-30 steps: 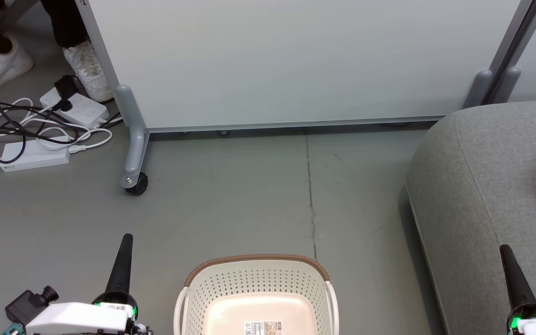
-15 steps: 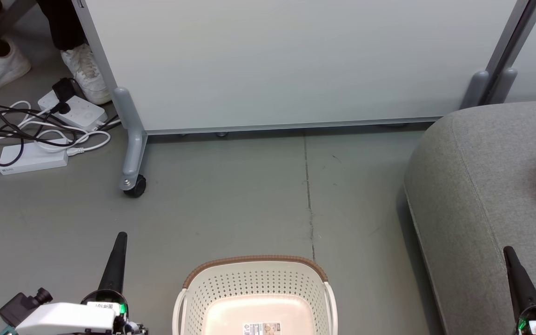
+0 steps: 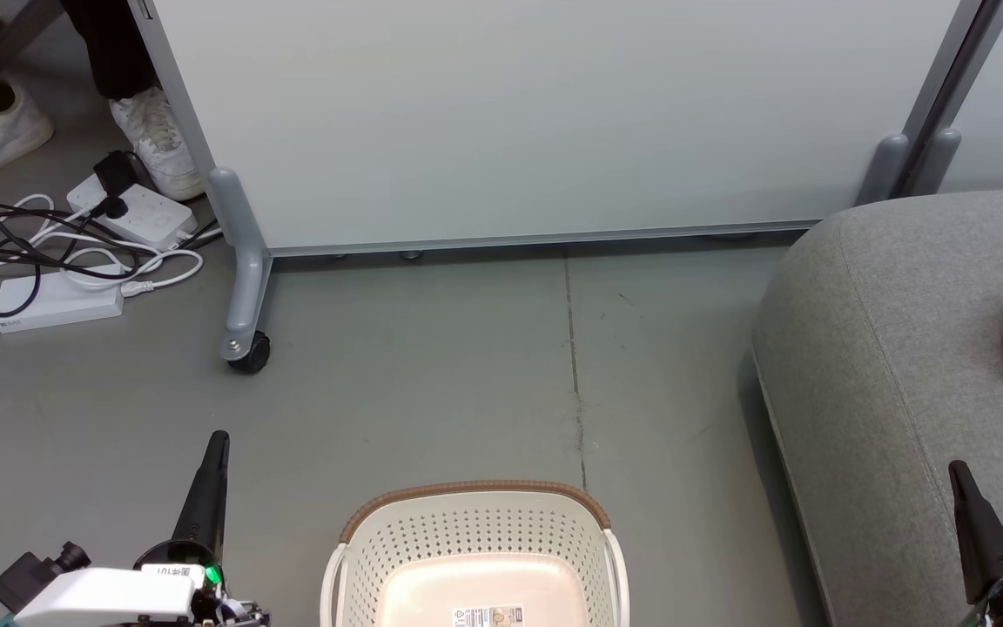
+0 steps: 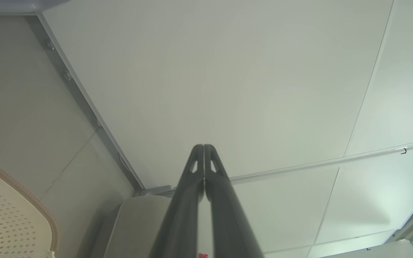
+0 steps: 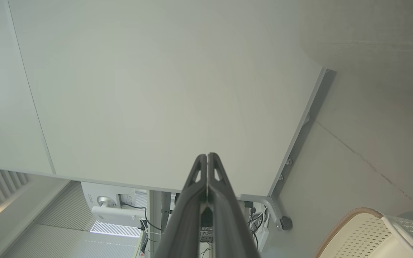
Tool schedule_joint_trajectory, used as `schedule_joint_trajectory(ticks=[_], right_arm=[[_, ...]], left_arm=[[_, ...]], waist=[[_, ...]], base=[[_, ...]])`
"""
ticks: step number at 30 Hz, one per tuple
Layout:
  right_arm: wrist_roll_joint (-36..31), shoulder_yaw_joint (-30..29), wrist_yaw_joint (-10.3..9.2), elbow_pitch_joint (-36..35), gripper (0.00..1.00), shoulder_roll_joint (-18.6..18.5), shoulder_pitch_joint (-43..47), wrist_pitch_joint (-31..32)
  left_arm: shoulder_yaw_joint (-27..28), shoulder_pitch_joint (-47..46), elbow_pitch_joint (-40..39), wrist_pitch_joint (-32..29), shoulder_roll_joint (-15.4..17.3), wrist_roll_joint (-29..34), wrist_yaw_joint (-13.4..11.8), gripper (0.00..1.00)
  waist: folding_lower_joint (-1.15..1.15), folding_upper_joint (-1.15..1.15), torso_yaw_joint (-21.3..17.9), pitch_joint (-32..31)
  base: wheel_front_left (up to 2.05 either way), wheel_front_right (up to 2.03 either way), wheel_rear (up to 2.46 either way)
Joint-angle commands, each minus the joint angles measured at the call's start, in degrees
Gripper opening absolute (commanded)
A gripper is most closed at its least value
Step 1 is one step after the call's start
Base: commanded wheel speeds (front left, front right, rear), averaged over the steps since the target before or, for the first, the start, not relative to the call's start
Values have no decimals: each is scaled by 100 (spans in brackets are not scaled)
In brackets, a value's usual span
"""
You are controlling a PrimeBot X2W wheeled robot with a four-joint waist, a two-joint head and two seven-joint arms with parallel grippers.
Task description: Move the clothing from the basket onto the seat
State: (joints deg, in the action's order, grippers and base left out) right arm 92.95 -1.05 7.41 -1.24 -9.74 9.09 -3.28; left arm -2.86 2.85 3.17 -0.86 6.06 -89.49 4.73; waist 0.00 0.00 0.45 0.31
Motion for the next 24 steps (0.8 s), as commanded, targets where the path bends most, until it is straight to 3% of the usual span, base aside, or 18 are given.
schedule_joint_trajectory(ticks=[1,17,24], right_arm=[[115,1,13,-69,0,-62,66,53],[888,37,14,-192,0,-159,169,93],[890,57,13,-196,0,-183,164,49]], left_arm=[[40,16,-53,-27,27,-104,40,0],[140,48,-172,-191,44,-729,48,0],[143,47,-164,-198,33,-695,46,0]], waist=[[0,0,-3,-2],[0,0,-44,-34],[0,0,-45,-34]], base=[[0,0,0],[0,0,0],[0,0,0]])
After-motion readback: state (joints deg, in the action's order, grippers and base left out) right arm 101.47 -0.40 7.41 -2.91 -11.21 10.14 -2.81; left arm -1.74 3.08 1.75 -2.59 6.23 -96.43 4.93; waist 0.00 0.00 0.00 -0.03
